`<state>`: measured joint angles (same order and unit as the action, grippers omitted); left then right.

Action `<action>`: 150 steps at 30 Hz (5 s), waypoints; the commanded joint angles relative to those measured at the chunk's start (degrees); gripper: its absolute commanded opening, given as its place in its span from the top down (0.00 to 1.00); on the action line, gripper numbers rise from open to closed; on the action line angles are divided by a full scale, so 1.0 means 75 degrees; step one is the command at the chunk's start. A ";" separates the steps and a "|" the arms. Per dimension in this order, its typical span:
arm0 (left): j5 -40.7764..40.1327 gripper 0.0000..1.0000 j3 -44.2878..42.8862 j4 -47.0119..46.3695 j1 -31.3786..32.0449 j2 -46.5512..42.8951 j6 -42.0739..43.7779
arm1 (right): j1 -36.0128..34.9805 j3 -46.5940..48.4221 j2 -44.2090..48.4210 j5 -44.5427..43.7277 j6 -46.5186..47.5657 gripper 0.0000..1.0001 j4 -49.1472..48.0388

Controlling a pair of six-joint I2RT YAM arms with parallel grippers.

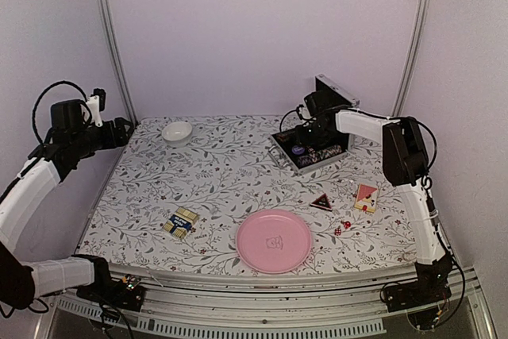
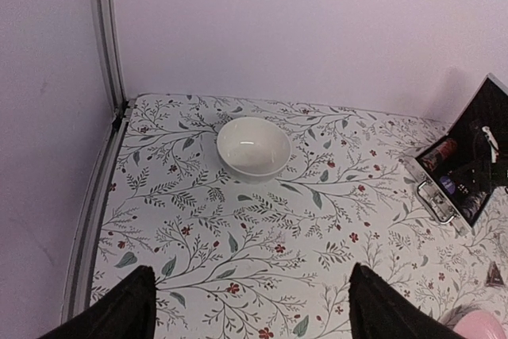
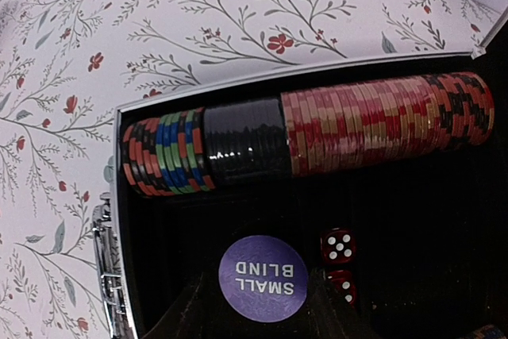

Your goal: Pack up texas hold em set

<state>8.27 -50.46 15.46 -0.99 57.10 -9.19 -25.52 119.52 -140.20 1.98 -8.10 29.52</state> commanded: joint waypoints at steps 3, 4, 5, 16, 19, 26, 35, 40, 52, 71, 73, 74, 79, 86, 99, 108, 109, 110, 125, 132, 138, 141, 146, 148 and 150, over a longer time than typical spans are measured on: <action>0.0034 0.17 0.0045 -0.0117 -0.0068 0.0069 0.0077 | 0.0085 -0.0027 -0.0217 -0.0193 -0.0097 0.62 -0.0035; 0.0043 0.16 0.0045 -0.0111 -0.0067 0.0068 0.0076 | 0.0086 -0.0023 -0.0217 -0.0183 -0.0096 0.64 -0.0034; 0.0046 0.17 0.0043 -0.0116 -0.0068 0.0069 0.0077 | 0.0086 -0.0024 -0.0236 -0.0197 -0.0093 0.65 -0.0028; 0.0058 0.17 0.0036 -0.0116 -0.0076 0.0082 0.0071 | 0.0086 -0.0034 -0.0401 -0.0139 -0.0103 0.72 0.0039; 0.0061 0.17 0.0036 -0.0122 -0.0076 0.0077 0.0065 | 0.0086 -0.0035 -0.0439 -0.0135 -0.0115 0.74 0.0071; 0.0057 0.17 0.0036 -0.0116 -0.0076 0.0075 0.0077 | 0.0087 -0.0052 -0.0508 -0.0078 -0.0151 0.76 0.0117; 0.0046 0.16 0.0036 -0.0116 -0.0072 0.0104 0.0076 | 0.0085 -0.0035 -0.0600 0.0240 -0.0089 0.76 0.0125; 0.0048 0.16 0.0036 -0.0106 -0.0078 0.0121 0.0077 | 0.0086 -0.0023 -0.0665 0.0654 0.0018 0.76 0.0109; -0.0101 0.16 0.0036 -0.0105 -0.0075 0.0056 0.0083 | 0.0086 0.0210 -0.0023 0.0569 0.0226 0.70 -0.0043; -0.0088 0.12 0.0082 -0.0139 -0.0067 0.0099 -0.0029 | -0.3037 -0.2758 0.3699 -0.0945 0.0858 0.13 -0.0610; -0.0010 0.12 0.0083 -0.0131 -0.0067 0.0119 -0.0017 | -0.3568 -0.3051 0.3734 -0.0865 0.0752 0.11 -0.0642; 0.0037 0.12 0.0074 -0.0129 -0.0074 0.0113 -0.0027 | -0.3841 -0.3146 0.3704 -0.0840 0.0716 0.10 -0.0657; 0.0211 0.12 0.0083 -0.0125 -0.0064 0.0047 -0.0039 | -0.4903 -0.3247 0.3081 -0.0716 0.0338 0.07 -0.0823; 0.0277 0.12 0.0095 -0.0137 -0.0055 -0.0020 -0.0040 | -0.5735 -0.2733 0.1923 -0.0997 0.0132 0.04 -0.1014; 0.0233 0.12 0.0086 -0.0127 -0.0061 -0.0069 -0.0028 | -0.6112 -0.2256 0.0832 -0.1131 0.0310 0.02 -0.1181; 0.0226 0.12 0.0083 -0.0115 -0.0061 -0.0074 -0.0028 | -0.6144 -0.2068 0.0318 -0.1211 0.0596 0.09 -0.1205; 0.0221 0.12 0.0079 -0.0113 -0.0058 -0.0069 -0.0021 | -0.6148 -0.2053 0.0276 -0.1191 0.0657 0.12 -0.1202; 0.0217 0.12 0.0082 -0.0107 -0.0055 -0.0073 -0.0020 | -0.6148 -0.2034 0.0225 -0.1124 0.0705 0.15 -0.1196; 0.0187 0.12 0.0083 -0.0106 -0.0064 -0.0067 -0.0020 | -0.6155 -0.1801 -0.0170 -0.0849 0.0687 0.39 -0.1043; 0.0174 0.12 0.0083 -0.0105 -0.0056 -0.0080 -0.0016 | -0.6151 -0.1839 0.0099 -0.1030 0.0642 0.47 -0.1040; 0.0135 0.12 0.0095 -0.0105 -0.0056 -0.0070 -0.0017 | -0.6046 -0.1849 0.0483 -0.1288 0.0371 0.52 -0.1194; 0.0125 0.12 0.0095 -0.0104 -0.0055 -0.0045 -0.0008 | -0.5847 -0.1910 0.0663 -0.1234 0.0170 0.55 -0.1285; 0.0083 0.12 0.0095 -0.0102 -0.0057 -0.0026 0.0001 | -0.5478 -0.2254 0.1310 -0.1326 -0.0035 0.55 -0.1453; 0.0065 0.12 0.0089 -0.0105 -0.0055 -0.0026 0.0014 | -0.5294 -0.2410 0.1504 -0.1383 -0.0085 0.55 -0.1511; 0.0041 0.12 0.0086 -0.0091 -0.0058 -0.0023 0.0024 | -0.5092 -0.2582 0.1672 -0.1462 -0.0103 0.55 -0.1541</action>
<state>9.37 -50.28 15.33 -0.99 57.28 -9.61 -67.07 102.10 -133.27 -6.83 -7.16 19.20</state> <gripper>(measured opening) 0.883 0.454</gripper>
